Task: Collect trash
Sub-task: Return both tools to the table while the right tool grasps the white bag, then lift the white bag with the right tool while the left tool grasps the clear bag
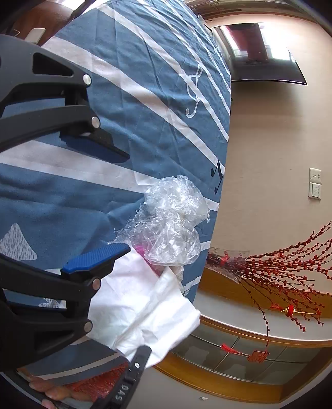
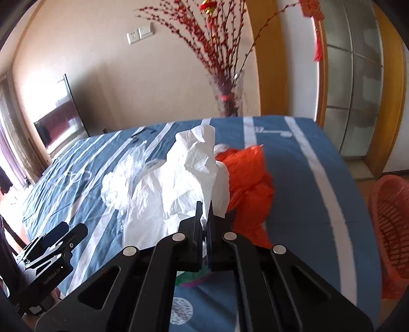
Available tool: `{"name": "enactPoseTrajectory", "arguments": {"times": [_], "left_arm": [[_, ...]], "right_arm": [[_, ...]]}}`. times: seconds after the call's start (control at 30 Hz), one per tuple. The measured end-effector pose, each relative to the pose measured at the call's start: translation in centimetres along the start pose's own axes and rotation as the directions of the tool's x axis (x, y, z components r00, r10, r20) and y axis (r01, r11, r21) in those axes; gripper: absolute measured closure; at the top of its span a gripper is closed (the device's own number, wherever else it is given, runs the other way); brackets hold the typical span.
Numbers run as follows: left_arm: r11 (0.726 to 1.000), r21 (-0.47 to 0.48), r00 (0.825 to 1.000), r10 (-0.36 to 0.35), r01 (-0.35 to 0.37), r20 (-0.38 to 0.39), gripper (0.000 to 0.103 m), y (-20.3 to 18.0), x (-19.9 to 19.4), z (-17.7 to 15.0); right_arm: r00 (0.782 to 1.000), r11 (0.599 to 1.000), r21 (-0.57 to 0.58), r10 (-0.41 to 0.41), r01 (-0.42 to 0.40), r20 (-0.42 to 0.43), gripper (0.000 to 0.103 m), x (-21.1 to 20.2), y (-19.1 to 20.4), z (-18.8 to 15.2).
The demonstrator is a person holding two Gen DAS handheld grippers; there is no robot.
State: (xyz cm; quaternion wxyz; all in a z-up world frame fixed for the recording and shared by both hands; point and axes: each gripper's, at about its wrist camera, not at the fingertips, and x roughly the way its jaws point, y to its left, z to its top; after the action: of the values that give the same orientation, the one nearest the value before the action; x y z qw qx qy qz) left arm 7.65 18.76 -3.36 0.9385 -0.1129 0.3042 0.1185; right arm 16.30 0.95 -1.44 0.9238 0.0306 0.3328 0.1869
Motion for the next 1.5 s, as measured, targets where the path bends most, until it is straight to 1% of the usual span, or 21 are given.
{"name": "enactPoseTrajectory", "arguments": {"times": [0.23,0.37,0.43,0.53,0.6,0.73,0.9,0.93,1.07,1.1,1.13,1.17,1.23,1.3,1.33,1.4,1.5], "left_arm": [[1.000,0.011,1.000,-0.003,0.003,0.001,0.039,-0.7,0.4,0.5],[1.000,0.021,1.000,-0.010,0.009,0.016,0.039,-1.3,0.6,1.5],[0.999,0.030,1.000,-0.018,0.017,0.026,0.032,-1.8,0.8,2.3],[0.998,0.064,0.999,-0.008,0.005,0.046,0.026,-2.8,1.5,3.6],[0.997,0.080,0.999,-0.001,-0.003,0.046,0.025,-3.4,2.1,4.4],[0.996,0.089,1.000,-0.007,0.005,0.017,0.024,-4.4,4.0,5.8],[0.985,0.153,0.997,0.075,-0.074,0.002,0.023,-6.2,6.4,6.0],[0.978,0.179,0.994,0.107,-0.106,0.001,0.023,-6.7,7.0,6.0],[0.958,0.227,0.984,0.180,-0.176,0.006,0.024,-7.4,8.4,5.9],[0.958,0.229,0.984,0.180,-0.175,0.000,0.033,-7.3,8.7,5.9],[0.959,0.229,0.984,0.176,-0.169,-0.010,0.048,-7.2,8.9,5.9],[0.962,0.225,0.986,0.163,-0.152,-0.030,0.057,-6.9,9.2,6.0],[0.969,0.212,0.989,0.138,-0.123,-0.056,0.089,-6.4,9.4,6.1],[0.977,0.191,0.993,0.103,-0.089,-0.063,0.096,-5.9,9.1,6.3],[0.982,0.179,0.995,0.080,-0.069,-0.056,0.097,-5.6,8.7,6.5],[0.987,0.161,0.999,0.026,-0.021,-0.032,0.098,-5.0,7.4,7.0],[0.989,0.144,0.999,-0.044,0.044,-0.006,0.099,-4.7,5.8,7.9]], "right_arm": [[0.996,0.997,0.015,-0.078,0.077,0.050,0.101,-1.6,-1.6,0.1],[0.987,0.991,0.041,-0.132,0.129,0.088,0.101,-3.1,-3.2,0.3],[0.981,0.986,0.053,-0.166,0.161,0.103,0.101,-3.7,-4.0,0.3],[0.966,0.972,0.080,-0.230,0.222,0.121,0.101,-4.7,-5.7,0.3],[0.955,0.961,0.098,-0.270,0.259,0.124,0.101,-5.0,-6.9,0.3],[0.947,0.949,0.136,-0.300,0.284,0.112,0.101,-5.5,-8.8,-0.1],[0.949,0.946,0.151,-0.302,0.287,0.092,0.101,-5.4,-9.8,-0.7],[0.950,0.946,0.153,-0.300,0.285,0.086,0.101,-5.3,-9.9,-0.9],[0.957,0.950,0.160,-0.282,0.269,0.065,0.101,-5.1,-10.2,-1.2],[0.958,0.951,0.160,-0.279,0.266,0.062,0.101,-5.1,-10.2,-1.3],[0.959,0.951,0.159,-0.277,0.265,0.060,0.101,-5.1,-10.1,-1.3],[0.959,0.951,0.158,-0.277,0.265,0.058,0.101,-5.1,-10.1,-1.4],[0.960,0.952,0.160,-0.273,0.262,0.055,0.101,-5.1,-10.2,-1.4],[0.962,0.952,0.164,-0.269,0.257,0.054,0.101,-5.2,-10.4,-1.4],[0.962,0.952,0.165,-0.268,0.256,0.056,0.101,-5.3,-10.4,-1.4],[0.962,0.953,0.167,-0.267,0.254,0.060,0.101,-5.6,-10.6,-1.4],[0.961,0.953,0.167,-0.267,0.253,0.068,0.101,-5.9,-10.6,-1.3]]}}
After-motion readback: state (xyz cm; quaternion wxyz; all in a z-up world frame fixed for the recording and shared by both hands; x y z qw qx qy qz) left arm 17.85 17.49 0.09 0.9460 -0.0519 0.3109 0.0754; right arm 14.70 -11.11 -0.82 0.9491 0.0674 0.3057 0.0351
